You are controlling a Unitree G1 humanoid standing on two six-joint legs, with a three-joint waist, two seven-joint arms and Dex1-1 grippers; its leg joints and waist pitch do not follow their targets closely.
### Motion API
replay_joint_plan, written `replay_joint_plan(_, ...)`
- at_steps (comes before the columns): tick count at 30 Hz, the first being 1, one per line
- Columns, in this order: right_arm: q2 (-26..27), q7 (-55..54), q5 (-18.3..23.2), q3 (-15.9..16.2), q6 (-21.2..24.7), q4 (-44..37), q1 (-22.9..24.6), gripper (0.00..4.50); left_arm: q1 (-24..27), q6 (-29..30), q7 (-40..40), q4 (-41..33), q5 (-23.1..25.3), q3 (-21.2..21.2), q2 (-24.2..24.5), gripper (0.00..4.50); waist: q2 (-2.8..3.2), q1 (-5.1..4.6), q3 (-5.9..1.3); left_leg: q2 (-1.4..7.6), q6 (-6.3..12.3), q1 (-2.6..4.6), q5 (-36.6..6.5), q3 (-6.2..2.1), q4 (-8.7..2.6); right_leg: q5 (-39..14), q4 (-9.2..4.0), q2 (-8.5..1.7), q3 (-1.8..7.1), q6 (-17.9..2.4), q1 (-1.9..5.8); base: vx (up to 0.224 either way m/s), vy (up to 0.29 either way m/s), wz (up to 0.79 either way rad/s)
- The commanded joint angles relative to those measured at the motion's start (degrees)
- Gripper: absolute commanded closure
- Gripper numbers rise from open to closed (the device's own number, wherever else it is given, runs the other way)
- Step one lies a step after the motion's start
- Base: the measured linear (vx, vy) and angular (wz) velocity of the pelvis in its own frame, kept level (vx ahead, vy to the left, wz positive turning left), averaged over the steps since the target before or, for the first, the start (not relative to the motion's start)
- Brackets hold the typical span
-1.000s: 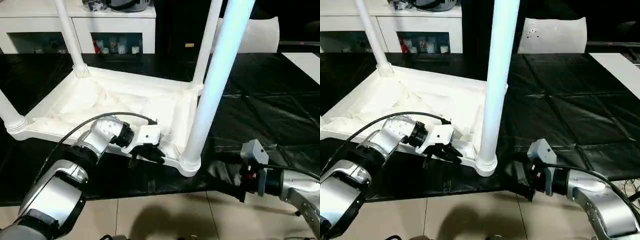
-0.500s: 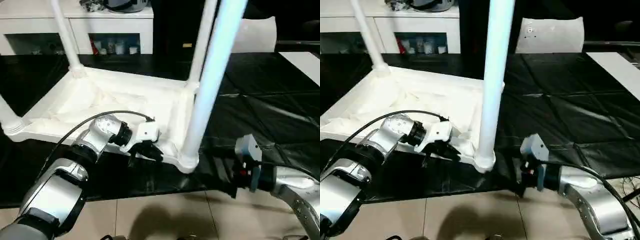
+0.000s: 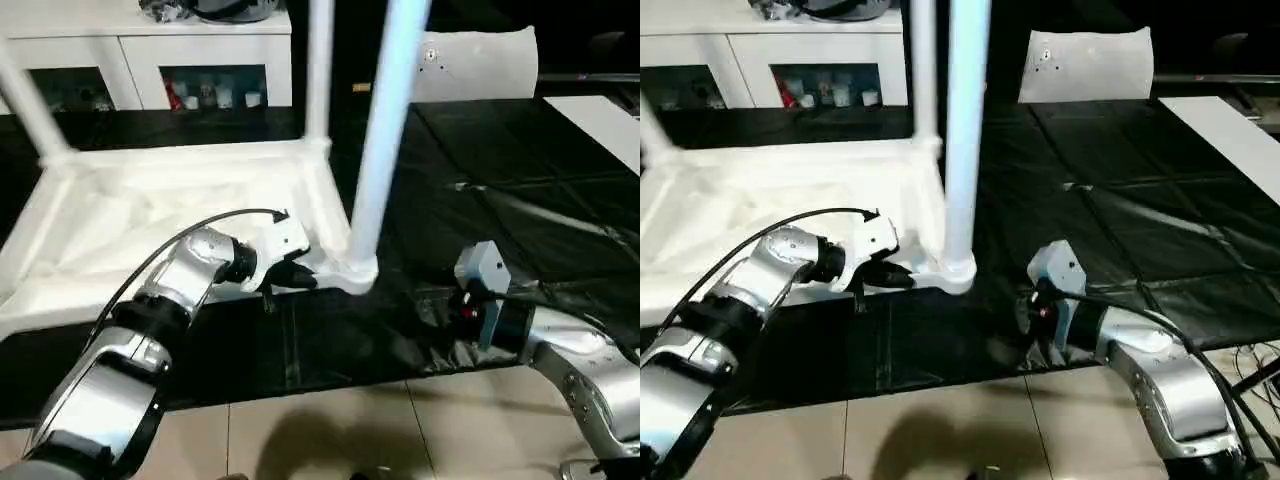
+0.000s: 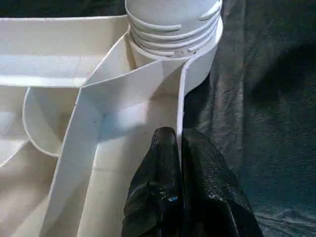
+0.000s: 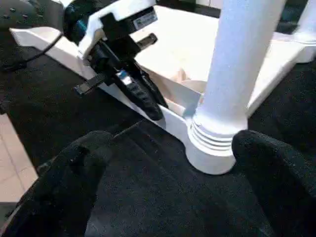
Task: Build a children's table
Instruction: Rotate leg to tighten
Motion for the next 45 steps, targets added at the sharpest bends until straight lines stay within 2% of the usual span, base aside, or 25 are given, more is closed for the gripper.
replay_joint_plan(1, 0.05, -0.37, -0.67, -0.21, -0.68, 0.79, -0.71, 0.00, 1.54, 1.07, 1.81, -1.63, 1.05, 0.55, 2.02, 4.43, -0.38, 0.67, -3.44, 2.23, 3.82, -0.41, -8.52, -0.93, -3.44, -22.20, -5.67, -4.76, 2.78, -7.35, 3.38, 0.000, 0.000, 0.00)
replay_joint_plan(3, 0.08, -0.33, -0.75, -0.06, -0.89, 1.06, -0.73, 0.00, 2.26, -1.14, -0.13, -3.01, 0.25, 0.21, 2.30, 4.43, -0.38, 0.71, -3.48, 2.31, 3.88, -0.45, -8.57, -1.04, -3.53, -21.99, -5.67, -4.79, 2.80, -7.13, 3.40, 0.000, 0.000, 0.00)
replay_joint_plan(4, -0.04, 0.10, -0.75, 0.19, -1.16, 1.36, -0.77, 0.00, 3.25, -6.88, -3.83, -4.02, -0.46, -0.82, 3.18, 4.43, -0.19, 0.68, -3.54, 2.27, 3.93, -0.40, -8.49, -0.98, -3.52, -21.35, -5.58, -4.69, 2.82, -7.16, 3.31, 0.000, 0.000, 0.00)
replay_joint_plan(5, -0.14, 0.41, -0.70, 0.34, -1.32, 1.54, -0.80, 0.00, 3.98, -11.00, -6.49, -4.79, -0.88, -1.62, 3.87, 4.43, -0.28, 0.72, -3.58, 2.25, 4.21, -0.59, -8.37, -1.07, -3.56, -20.77, -5.67, -4.76, 2.87, -6.99, 3.41, 0.000, 0.000, 0.00)
replay_joint_plan(6, -0.14, 0.41, -0.70, 0.34, -1.32, 1.54, -0.80, 0.00, 3.98, -11.00, -6.49, -4.79, -0.88, -1.62, 3.87, 4.43, -0.25, 0.79, -3.70, 2.32, 4.17, -0.56, -8.15, -1.13, -3.61, -20.04, -5.52, -4.82, 2.94, -7.01, 3.45, 0.000, 0.000, 0.00)
replay_joint_plan(8, -0.45, 1.87, -0.60, 0.72, -2.04, 2.06, -0.66, 0.00, 5.44, -13.87, -10.07, -6.90, -0.80, -2.93, 5.36, 4.43, 0.07, 0.86, -3.72, 2.81, 3.98, -0.15, -8.02, -0.98, -3.72, -16.09, -4.97, -4.82, 3.09, -8.95, 3.13, 0.000, 0.000, 0.00)
replay_joint_plan(11, -0.65, 3.70, -0.83, 1.37, -3.30, 3.24, -0.68, 0.00, 6.18, -15.27, -12.85, -7.41, -2.82, -2.46, 5.11, 4.43, 0.13, 1.22, -3.63, 2.84, 3.73, -0.01, -8.57, -0.82, -3.73, -14.35, -4.78, -4.99, 3.17, -10.29, 3.20, 0.000, 0.000, 0.00)
replay_joint_plan(12, -0.68, 3.93, -0.92, 1.47, -3.53, 3.46, -0.71, 0.00, 6.31, -15.26, -13.24, -7.51, -3.26, -2.29, 5.00, 4.43, 0.15, 1.34, -3.63, 2.86, 3.63, 0.05, -8.75, -0.79, -3.76, -14.49, -4.80, -5.01, 3.19, -10.41, 3.20, 0.000, 0.000, 0.00)
replay_joint_plan(13, -0.83, 4.91, -0.92, 1.86, -3.75, 4.36, -1.20, 0.00, 6.68, -15.53, -15.26, -8.01, -4.45, -2.26, 4.95, 4.43, -0.14, 1.69, -3.59, 2.88, 3.39, 0.11, -8.85, -0.77, -3.82, -14.78, -4.71, -5.02, 3.21, -10.52, 3.23, 0.000, 0.000, 0.00)
replay_joint_plan(16, -0.90, 6.38, -0.83, 2.38, -4.34, 5.54, -2.08, 0.00, 6.88, -16.56, -17.85, -7.83, -5.19, -2.64, 5.07, 4.43, -0.06, 1.97, -3.54, 2.89, 3.06, 0.19, -9.17, -0.73, -3.86, -15.45, -4.80, -5.10, 3.28, -10.43, 3.17, 0.000, 0.000, 0.00)
replay_joint_plan(18, -0.80, 8.87, 0.04, 2.90, -4.54, 6.78, -3.36, 0.00, 7.08, -18.38, -20.12, -7.48, -5.44, -3.43, 5.36, 4.43, -0.09, 1.91, -3.56, 2.87, 3.05, -0.01, -9.14, -0.85, -3.93, -15.85, -4.75, -5.18, 3.23, -10.15, 3.35, 0.000, 0.000, 0.00)
replay_joint_plan(19, -0.43, 11.18, 0.91, 3.13, -5.15, 8.26, -4.62, 0.00, 7.28, -19.77, -22.05, -7.37, -5.56, -4.14, 5.47, 4.43, -0.61, 1.96, -3.55, 2.81, 3.46, -0.01, -8.99, -0.82, -3.85, -17.09, -4.75, -5.29, 3.25, -9.75, 3.34, 0.000, 0.000, 0.00)
replay_joint_plan(20, -0.23, 11.96, 1.09, 3.18, -5.72, 8.97, -5.14, 0.19, 7.33, -20.01, -22.82, -7.37, -5.63, -4.42, 5.46, 4.48, -0.61, 1.97, -3.52, 2.85, 3.44, 0.01, -8.80, -0.76, -3.83, -17.33, -4.76, -5.28, 3.26, -9.61, 3.26, 0.000, 0.000, 0.00)
replay_joint_plan(21, -0.08, 12.62, 0.90, 3.43, -6.60, 9.91, -5.71, 0.30, 7.33, -20.28, -23.43, -7.31, -5.65, -4.62, 5.39, 4.50, -0.89, 1.94, -3.54, 2.89, 3.52, 0.03, -8.61, -0.70, -3.81, -17.44, -4.75, -5.29, 3.25, -9.63, 3.22, 0.000, 0.000, 0.00)
replay_joint_plan(23, -0.01, 13.07, 0.74, 3.62, -7.21, 10.59, -6.12, 0.37, 7.32, -20.46, -23.80, -7.28, -5.65, -4.76, 5.34, 4.50, -0.64, 2.48, -3.53, 3.05, 3.53, 0.19, -7.72, -0.65, -3.82, -16.74, -4.64, -5.28, 3.37, -9.61, 3.08, 0.000, 0.000, 0.00)
replay_joint_plan(26, 0.13, 18.54, 1.10, 5.73, -7.99, 14.51, -9.01, 0.74, 6.22, -23.22, -25.24, -6.12, -4.31, -6.42, 4.79, 4.50, -1.32, 2.91, -3.62, 3.04, 3.80, 0.21, -7.60, -0.56, -3.77, -16.40, -4.43, -5.29, 3.23, -9.94, 3.08, 0.000, 0.000, 0.00)
replay_joint_plan(28, -0.15, 20.48, 1.16, 6.58, -7.80, 15.11, -9.62, 0.85, 5.68, -24.45, -25.33, -5.30, -3.59, -6.75, 4.60, 4.50, -1.06, 3.25, -3.59, 3.16, 3.86, 0.19, -7.10, -0.55, -3.78, -15.77, -4.34, -5.30, 3.29, -9.86, 3.05, 0.000, 0.000, 0.00)
replay_joint_plan(33, -0.64, 25.17, 1.09, 8.00, -7.59, 17.56, -11.42, 1.27, 4.44, -26.13, -27.06, -3.52, -2.76, -7.53, 4.41, 4.50, -1.29, 3.59, -3.71, 3.14, 3.91, 0.11, -6.67, -0.54, -3.72, -15.10, -4.19, -5.33, 3.21, -9.58, 3.19, 0.000, 0.000, 0.00)
replay_joint_plan(37, -0.92, 28.07, 0.32, 9.20, -8.91, 20.18, -12.80, 1.72, 3.42, -26.83, -28.14, -2.48, -2.26, -8.21, 4.30, 4.50, -1.42, 3.87, -3.66, 3.08, 3.22, 0.20, -7.43, -0.52, -3.71, -17.62, -4.50, -5.41, 3.23, -8.96, 3.06, 0.000, 0.000, 0.00)
replay_joint_plan(38, -0.92, 28.07, 0.32, 9.20, -8.91, 20.18, -12.80, 1.72, 3.42, -26.83, -28.14, -2.48, -2.26, -8.21, 4.30, 4.50, -1.47, 3.91, -3.66, 3.13, 3.13, 0.22, -7.38, -0.54, -3.73, -17.50, -4.44, -5.40, 3.24, -8.91, 3.07, 0.000, 0.000, 0.00)
replay_joint_plan(40, -1.00, 29.44, -0.03, 9.68, -9.15, 21.04, -13.40, 2.01, 2.76, -27.56, -28.48, -1.56, -1.78, -8.69, 4.13, 4.50, -1.48, 4.05, -3.73, 3.18, 3.09, 0.23, -7.31, -0.58, -3.73, -16.98, -4.35, -5.34, 3.20, -8.99, 3.08, 0.000, 0.000, 0.00)
replay_joint_plan(45, -0.94, 31.10, -0.45, 9.93, -9.18, 22.24, -14.28, 2.34, 2.20, -27.94, -29.00, -0.58, -1.32, -8.93, 3.74, 4.50, -1.46, 4.33, -3.74, 3.21, 2.81, 0.25, -7.46, -0.60, -3.76, -16.62, -4.28, -5.35, 3.18, -9.15, 3.11, 0.000, 0.000, 0.00)
